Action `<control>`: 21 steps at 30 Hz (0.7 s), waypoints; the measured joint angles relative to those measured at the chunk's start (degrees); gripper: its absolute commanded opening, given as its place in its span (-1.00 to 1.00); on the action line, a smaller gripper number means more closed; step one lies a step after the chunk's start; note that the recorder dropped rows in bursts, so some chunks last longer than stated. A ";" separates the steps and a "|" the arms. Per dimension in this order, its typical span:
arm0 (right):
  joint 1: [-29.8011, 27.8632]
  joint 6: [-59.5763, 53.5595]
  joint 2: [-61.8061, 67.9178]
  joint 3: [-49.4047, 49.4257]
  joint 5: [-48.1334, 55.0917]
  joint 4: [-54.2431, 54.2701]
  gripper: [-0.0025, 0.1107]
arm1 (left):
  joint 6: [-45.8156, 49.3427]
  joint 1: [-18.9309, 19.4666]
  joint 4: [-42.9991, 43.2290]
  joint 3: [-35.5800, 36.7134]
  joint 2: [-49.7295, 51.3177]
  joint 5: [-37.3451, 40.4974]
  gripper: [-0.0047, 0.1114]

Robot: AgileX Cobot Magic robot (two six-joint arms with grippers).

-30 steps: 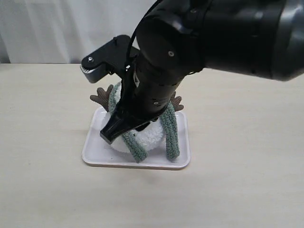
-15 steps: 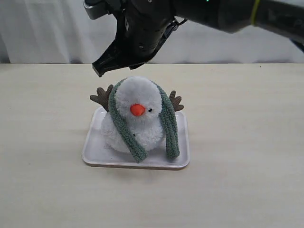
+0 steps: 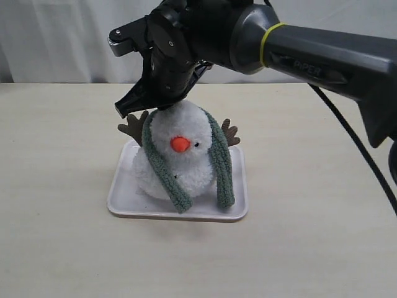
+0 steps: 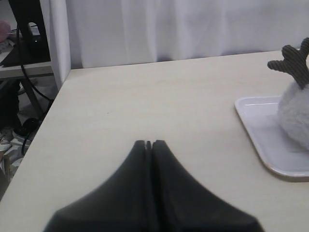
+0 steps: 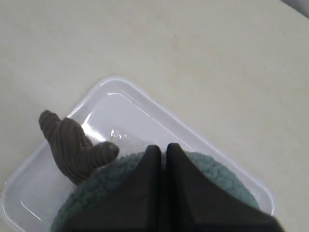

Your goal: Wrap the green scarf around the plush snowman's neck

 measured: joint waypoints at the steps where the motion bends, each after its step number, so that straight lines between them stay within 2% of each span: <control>1: 0.00 0.00 0.27 -0.43 0.83 0.00 -0.88 | 0.00 0.00 0.00 0.00 0.00 0.00 -0.92; 21: 0.00 0.00 4.14 -1.14 1.29 -0.11 -0.88 | 0.00 0.00 0.00 0.00 0.00 0.00 -0.92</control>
